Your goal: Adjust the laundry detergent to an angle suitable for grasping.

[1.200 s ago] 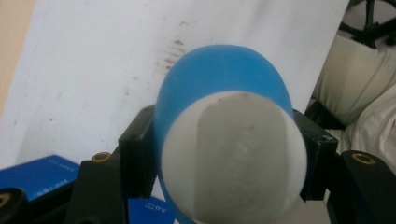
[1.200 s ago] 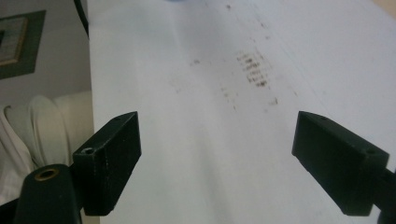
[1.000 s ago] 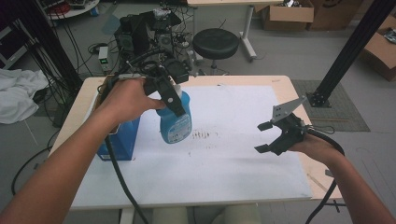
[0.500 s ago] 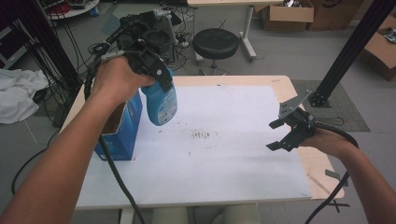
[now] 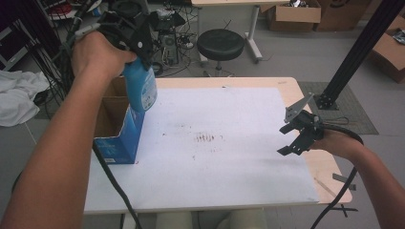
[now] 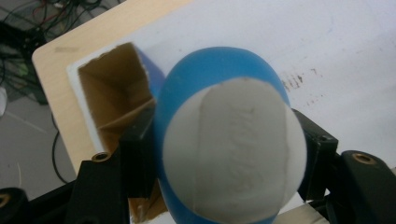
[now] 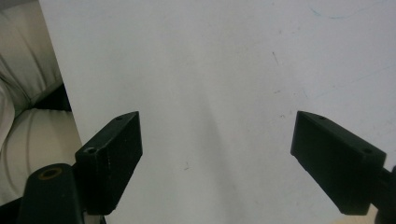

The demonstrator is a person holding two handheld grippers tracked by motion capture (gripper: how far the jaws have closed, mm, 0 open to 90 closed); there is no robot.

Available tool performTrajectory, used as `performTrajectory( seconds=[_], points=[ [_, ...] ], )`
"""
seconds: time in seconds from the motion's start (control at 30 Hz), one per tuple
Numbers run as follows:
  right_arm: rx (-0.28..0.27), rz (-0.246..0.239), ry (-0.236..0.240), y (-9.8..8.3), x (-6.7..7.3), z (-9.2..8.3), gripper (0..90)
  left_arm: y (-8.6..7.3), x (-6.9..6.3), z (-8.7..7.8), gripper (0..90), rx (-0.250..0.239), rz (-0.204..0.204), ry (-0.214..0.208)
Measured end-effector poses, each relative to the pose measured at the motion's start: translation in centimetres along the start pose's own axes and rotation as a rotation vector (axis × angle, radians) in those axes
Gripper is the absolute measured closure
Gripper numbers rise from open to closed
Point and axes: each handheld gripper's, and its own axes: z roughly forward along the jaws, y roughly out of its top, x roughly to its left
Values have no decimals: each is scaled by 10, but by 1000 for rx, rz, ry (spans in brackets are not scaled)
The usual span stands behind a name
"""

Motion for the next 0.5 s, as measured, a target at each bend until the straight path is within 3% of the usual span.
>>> performTrajectory(
  seconds=[0.27,0.5],
  points=[
    [-10,-9,-29,-1,-3,-5,170,-3,26,-13,379,9,-134,43],
    [-16,-7,-35,-4,-6,-8,168,-17,48,-16,380,1,-239,74]
  ],
)
